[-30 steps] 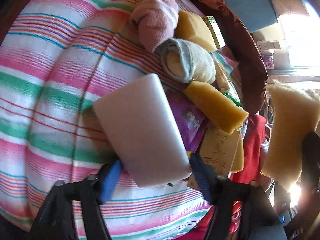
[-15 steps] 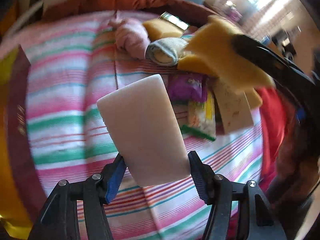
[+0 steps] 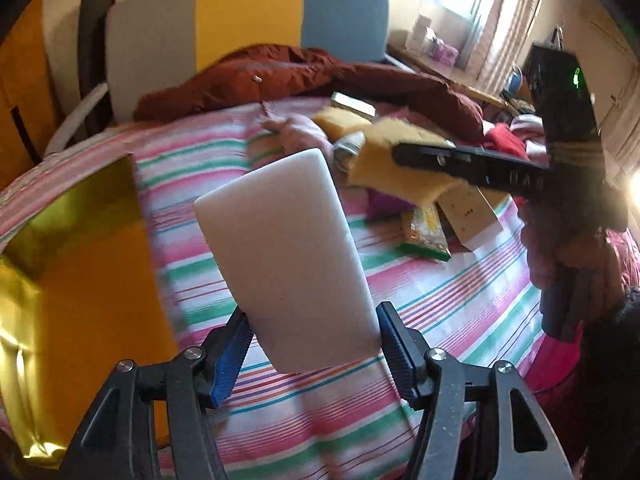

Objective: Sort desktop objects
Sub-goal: 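Carry both items over the gold tray and open both tools to drop them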

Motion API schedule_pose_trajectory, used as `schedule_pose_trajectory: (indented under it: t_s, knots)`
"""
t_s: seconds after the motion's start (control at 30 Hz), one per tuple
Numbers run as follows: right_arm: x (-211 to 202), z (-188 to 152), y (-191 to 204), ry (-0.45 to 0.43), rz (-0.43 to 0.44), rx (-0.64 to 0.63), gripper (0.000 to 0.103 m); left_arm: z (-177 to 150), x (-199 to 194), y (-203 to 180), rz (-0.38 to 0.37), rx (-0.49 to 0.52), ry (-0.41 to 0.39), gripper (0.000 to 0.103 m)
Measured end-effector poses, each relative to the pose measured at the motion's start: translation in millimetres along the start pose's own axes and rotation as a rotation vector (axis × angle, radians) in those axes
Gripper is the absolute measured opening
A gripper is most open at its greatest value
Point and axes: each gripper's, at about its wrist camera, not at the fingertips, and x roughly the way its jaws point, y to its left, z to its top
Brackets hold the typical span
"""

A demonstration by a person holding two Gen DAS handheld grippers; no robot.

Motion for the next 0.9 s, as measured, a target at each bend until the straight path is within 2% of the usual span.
schedule_pose_trajectory:
  t_s: [0.2,0.5,0.7,0.9]
  knots:
    - [4.9,1.6,25.5,0.014,0.028,-0.029,0.060,-4.2,-17.3,46.6,0.044,-0.071,-0.041,0.063]
    - [20.1,7.3,86.8,0.055,0.084,-0.047,0.060,-30.6,-43.7,137.7,0.183,-0.218,-0.058,0.063]
    - [34.6,12.6,142.1,0.078,0.159,-0.056,0.060,-51.5,-53.3,180.5,0.262,-0.256,-0.032,0.064]
    - [59.5,8.1,203.1,0.123,0.225,-0.068,0.060,-73.6,-50.3,210.3,0.303,-0.270,0.017,0.065]
